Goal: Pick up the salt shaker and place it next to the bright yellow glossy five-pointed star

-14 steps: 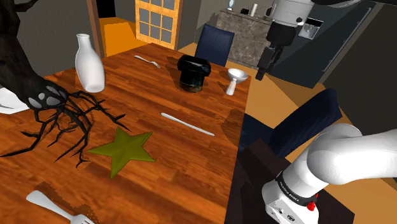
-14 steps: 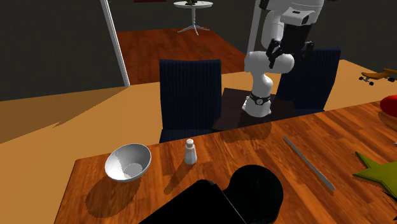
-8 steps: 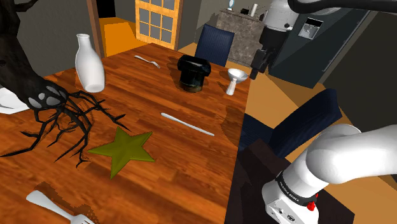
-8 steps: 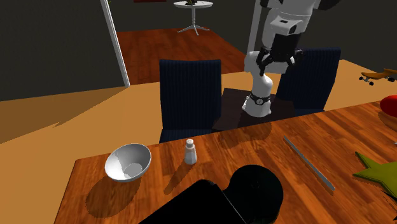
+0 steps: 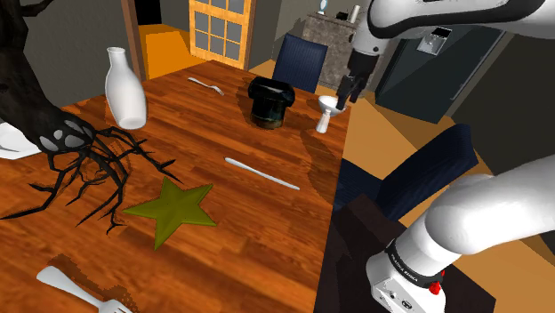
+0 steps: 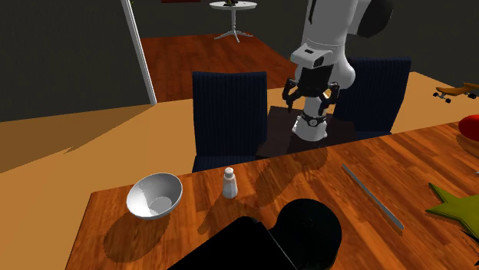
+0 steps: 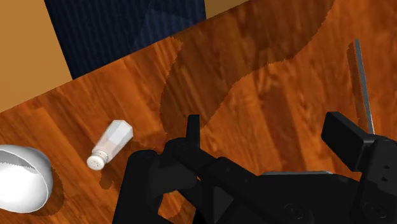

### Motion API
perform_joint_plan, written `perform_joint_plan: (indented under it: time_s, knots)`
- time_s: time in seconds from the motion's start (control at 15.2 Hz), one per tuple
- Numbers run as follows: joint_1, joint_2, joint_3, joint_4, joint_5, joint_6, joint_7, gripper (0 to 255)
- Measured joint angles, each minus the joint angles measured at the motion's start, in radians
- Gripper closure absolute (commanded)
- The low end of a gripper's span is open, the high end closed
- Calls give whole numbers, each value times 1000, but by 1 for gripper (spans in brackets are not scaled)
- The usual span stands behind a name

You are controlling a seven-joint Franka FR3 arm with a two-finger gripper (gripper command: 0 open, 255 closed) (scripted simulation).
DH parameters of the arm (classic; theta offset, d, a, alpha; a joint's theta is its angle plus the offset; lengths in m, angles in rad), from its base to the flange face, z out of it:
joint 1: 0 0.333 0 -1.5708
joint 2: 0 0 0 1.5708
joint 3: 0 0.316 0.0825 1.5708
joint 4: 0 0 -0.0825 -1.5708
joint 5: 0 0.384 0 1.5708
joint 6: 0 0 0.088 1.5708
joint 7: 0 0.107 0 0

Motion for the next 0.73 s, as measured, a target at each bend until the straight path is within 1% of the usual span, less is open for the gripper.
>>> perform_joint_plan:
  time_s: [0.33, 0.46, 0.53, 0.73]
  knots:
    - [-26, 143, -46, 62, -12, 90, -36, 0]
    - [-34, 225, -65, 108, -9, 130, -52, 0]
    - [-41, 247, -75, 116, -10, 145, -62, 0]
    - [-56, 356, -100, 195, 1, 180, -91, 0]
